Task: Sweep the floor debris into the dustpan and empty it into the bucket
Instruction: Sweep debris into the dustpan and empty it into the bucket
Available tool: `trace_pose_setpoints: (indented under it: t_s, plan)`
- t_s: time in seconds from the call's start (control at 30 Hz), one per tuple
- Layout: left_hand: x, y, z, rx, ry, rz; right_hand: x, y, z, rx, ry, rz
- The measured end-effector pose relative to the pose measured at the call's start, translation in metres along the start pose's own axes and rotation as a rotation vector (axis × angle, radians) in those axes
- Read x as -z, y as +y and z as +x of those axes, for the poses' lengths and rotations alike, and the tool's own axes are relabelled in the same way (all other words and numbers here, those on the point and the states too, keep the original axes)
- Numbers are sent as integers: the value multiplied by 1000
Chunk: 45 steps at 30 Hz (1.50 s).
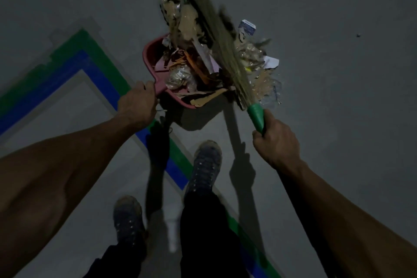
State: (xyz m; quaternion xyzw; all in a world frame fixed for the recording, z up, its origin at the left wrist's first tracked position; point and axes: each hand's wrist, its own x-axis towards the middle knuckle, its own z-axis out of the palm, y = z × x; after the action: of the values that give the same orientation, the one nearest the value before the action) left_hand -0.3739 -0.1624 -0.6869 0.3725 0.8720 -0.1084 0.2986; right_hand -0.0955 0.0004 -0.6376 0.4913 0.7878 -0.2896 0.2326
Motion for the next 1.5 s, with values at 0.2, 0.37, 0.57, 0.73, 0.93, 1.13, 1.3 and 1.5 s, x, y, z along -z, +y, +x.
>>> trace_pose_setpoints:
  t_s: [0.2, 0.37, 0.57, 0.73, 0.93, 1.13, 1.3, 1.5]
  plan:
    - [-1, -17, -16, 13, 8, -30, 20, -8, 18, -37, 41, -11]
    - [-5, -18, -18, 48, -29, -20, 4, -26, 19, 48, -30, -81]
    - [-11, -20, -19, 55, -44, -63, -34, -31, -14, 112, -79, -79]
    - [-13, -36, -33, -33, 35, -107, -40, -33, -36, 97, -60, -44]
    - [7, -38, -69, -22, 115, -161, -18, -40, -72, 94, -36, -7]
    - [62, -39, -141, 13, 156, -224, 31, -63, -136, 116, -12, 10]
    - [110, -54, -221, 24, 201, -290, 73, -90, -213, 147, 24, -13]
    - [151, -97, -319, 41, 253, -325, 100, -137, -312, 176, 89, -38]
